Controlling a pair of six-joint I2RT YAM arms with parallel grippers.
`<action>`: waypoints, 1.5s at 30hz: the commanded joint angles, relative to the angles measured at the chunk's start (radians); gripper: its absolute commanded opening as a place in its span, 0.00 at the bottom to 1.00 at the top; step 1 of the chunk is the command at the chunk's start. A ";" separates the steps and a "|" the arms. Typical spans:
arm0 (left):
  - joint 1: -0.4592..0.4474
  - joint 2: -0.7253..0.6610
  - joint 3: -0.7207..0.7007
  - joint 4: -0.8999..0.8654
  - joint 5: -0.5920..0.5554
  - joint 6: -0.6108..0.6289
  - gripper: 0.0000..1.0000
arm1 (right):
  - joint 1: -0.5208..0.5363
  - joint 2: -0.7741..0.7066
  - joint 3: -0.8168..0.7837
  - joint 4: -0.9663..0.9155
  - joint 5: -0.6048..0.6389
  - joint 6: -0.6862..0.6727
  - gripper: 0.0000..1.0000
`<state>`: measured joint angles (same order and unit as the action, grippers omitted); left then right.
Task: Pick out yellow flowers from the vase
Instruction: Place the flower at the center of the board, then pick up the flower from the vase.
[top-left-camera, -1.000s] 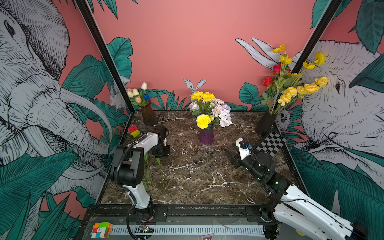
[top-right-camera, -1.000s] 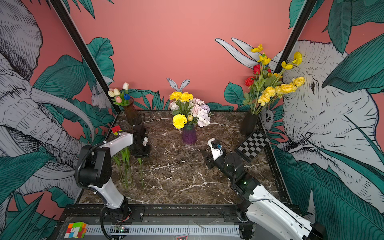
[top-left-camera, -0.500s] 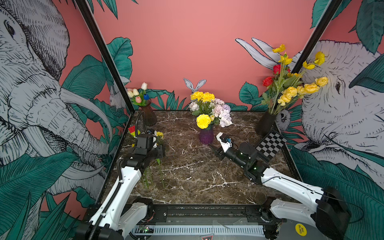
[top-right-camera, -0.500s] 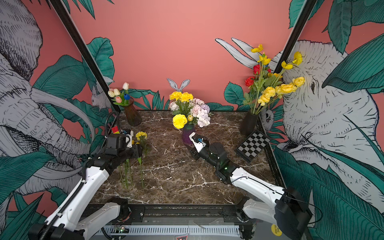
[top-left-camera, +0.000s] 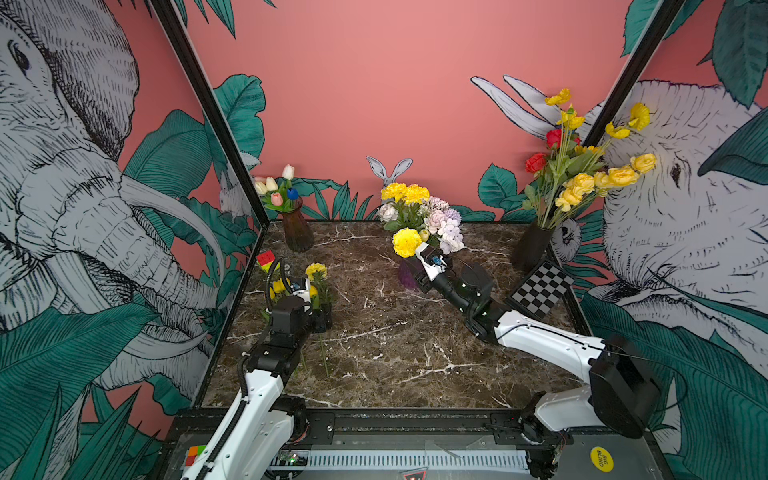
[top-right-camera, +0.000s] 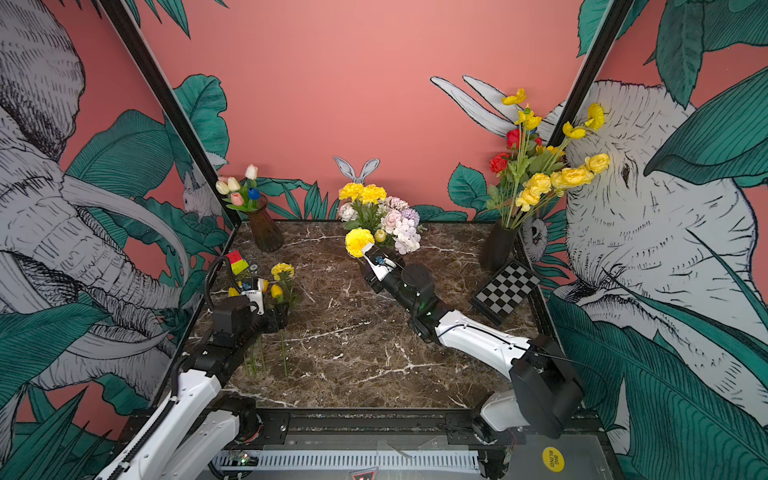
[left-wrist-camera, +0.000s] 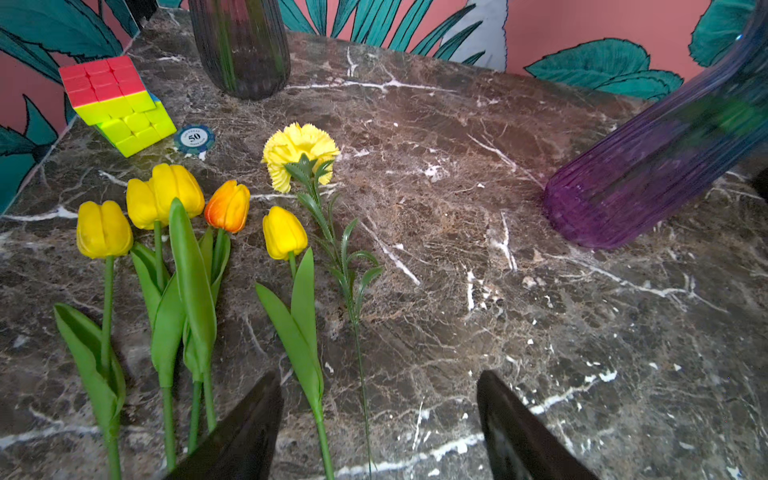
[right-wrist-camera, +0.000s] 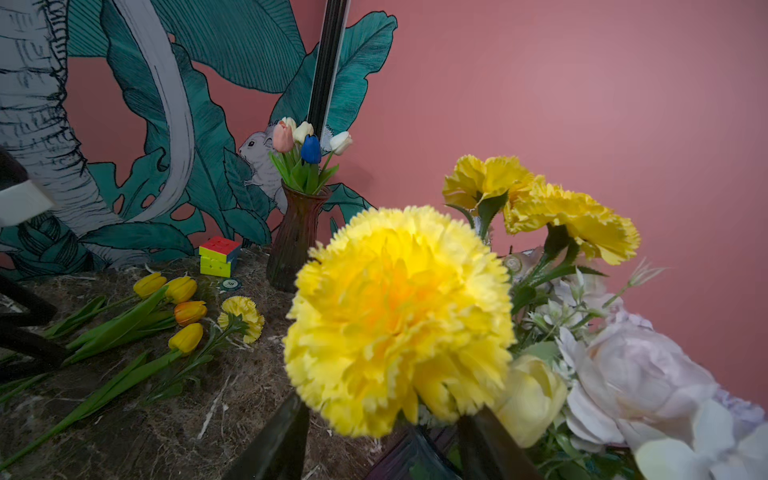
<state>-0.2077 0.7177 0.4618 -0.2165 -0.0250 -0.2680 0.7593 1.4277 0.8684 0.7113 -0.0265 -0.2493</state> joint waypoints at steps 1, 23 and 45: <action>-0.002 -0.005 -0.032 0.074 -0.009 0.015 0.77 | -0.002 0.044 0.040 0.075 0.033 -0.027 0.56; -0.002 -0.005 -0.070 0.121 0.010 0.013 0.78 | -0.051 0.263 0.202 0.252 0.096 0.059 0.40; -0.071 0.100 -0.014 0.287 0.208 -0.001 0.79 | -0.054 0.232 0.341 0.149 0.076 0.175 0.32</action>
<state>-0.2481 0.8055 0.4091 0.0044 0.1520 -0.2726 0.7101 1.6897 1.1763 0.8707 0.0628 -0.1257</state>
